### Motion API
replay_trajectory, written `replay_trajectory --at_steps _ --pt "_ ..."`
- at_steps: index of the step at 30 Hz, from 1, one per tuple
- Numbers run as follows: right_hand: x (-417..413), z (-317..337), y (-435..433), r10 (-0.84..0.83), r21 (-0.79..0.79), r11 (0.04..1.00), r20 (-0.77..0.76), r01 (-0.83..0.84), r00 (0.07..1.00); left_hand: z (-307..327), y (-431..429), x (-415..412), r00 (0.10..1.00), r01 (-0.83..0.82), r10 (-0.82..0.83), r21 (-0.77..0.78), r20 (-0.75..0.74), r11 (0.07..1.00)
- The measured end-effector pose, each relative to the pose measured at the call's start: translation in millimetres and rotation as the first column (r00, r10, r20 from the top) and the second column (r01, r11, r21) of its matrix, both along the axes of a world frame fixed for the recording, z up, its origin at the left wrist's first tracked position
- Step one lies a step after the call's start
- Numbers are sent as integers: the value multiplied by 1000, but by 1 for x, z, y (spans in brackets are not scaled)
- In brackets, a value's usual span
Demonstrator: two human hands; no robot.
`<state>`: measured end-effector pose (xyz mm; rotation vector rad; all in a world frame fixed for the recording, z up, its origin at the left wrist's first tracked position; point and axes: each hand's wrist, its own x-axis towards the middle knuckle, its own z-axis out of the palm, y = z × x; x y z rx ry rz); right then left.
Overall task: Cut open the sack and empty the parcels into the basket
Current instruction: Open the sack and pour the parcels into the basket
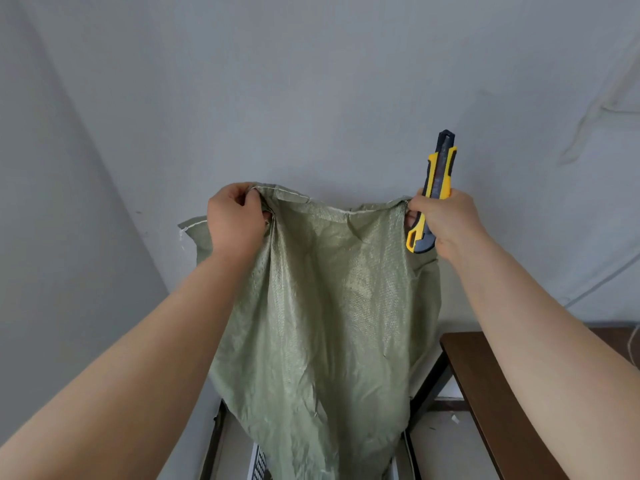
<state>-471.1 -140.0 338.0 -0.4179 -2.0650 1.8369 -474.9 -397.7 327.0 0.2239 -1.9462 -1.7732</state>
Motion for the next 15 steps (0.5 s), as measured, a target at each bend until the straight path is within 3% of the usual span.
replay_trajectory --at_steps 5,9,15 --pt "-5 21 5 -14 -35 999 -86 11 996 22 0 -5 996 6 -4 21 -91 1000" --pt "-3 12 8 -4 8 1000 -6 4 1000 7 -4 -5 999 32 -33 -29 -12 999" --pt "-2 31 10 -5 -26 1000 -48 4 999 29 -6 -8 997 27 -26 14 -69 1000"
